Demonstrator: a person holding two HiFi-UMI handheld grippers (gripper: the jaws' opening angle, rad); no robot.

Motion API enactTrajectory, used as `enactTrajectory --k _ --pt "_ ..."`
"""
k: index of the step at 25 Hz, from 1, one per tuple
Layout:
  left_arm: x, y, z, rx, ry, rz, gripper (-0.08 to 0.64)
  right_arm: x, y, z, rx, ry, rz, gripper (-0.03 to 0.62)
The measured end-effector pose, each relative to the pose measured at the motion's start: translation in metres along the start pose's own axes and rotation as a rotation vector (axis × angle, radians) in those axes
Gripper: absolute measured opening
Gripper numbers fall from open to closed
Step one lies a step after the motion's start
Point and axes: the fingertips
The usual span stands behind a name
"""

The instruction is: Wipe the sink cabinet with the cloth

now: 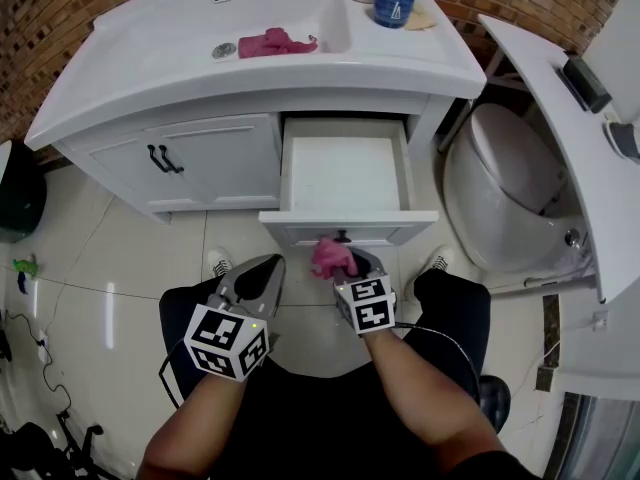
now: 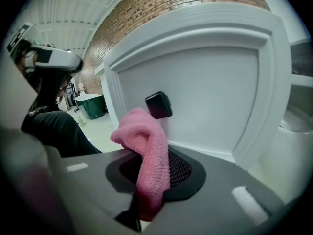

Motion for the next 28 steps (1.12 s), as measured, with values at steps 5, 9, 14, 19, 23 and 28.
enactTrajectory --k 5,9,14,19,23,28 --pt "0.021 -0.006 0.016 0.000 0.042 -0.010 0.006 0.032 -0.001 -0.019 0.019 0.044 0.029 0.080" --pt "0.037 -0.009 0.025 -0.009 0.070 0.007 0.006 0.055 -0.007 -0.032 0.051 0.076 0.069 0.080" --pt "0.051 -0.013 0.033 -0.010 0.091 0.026 0.006 0.077 -0.013 -0.047 0.085 0.105 0.114 0.080" --pt "0.060 -0.018 0.040 -0.004 0.105 0.035 0.006 0.092 -0.014 -0.060 0.103 0.128 0.137 0.080" --pt "0.070 -0.019 0.046 0.000 0.120 0.031 0.006 0.109 -0.011 -0.072 0.111 0.161 0.152 0.080" --pt "0.082 -0.025 0.052 0.012 0.143 0.030 0.006 0.135 -0.006 -0.089 0.125 0.211 0.179 0.080"
Point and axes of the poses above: the fingertips, and each gripper's own axes: z forward along the fingers, x to its right, y out of its underside, and after that the axes turned 15 degrees about z, right-handed
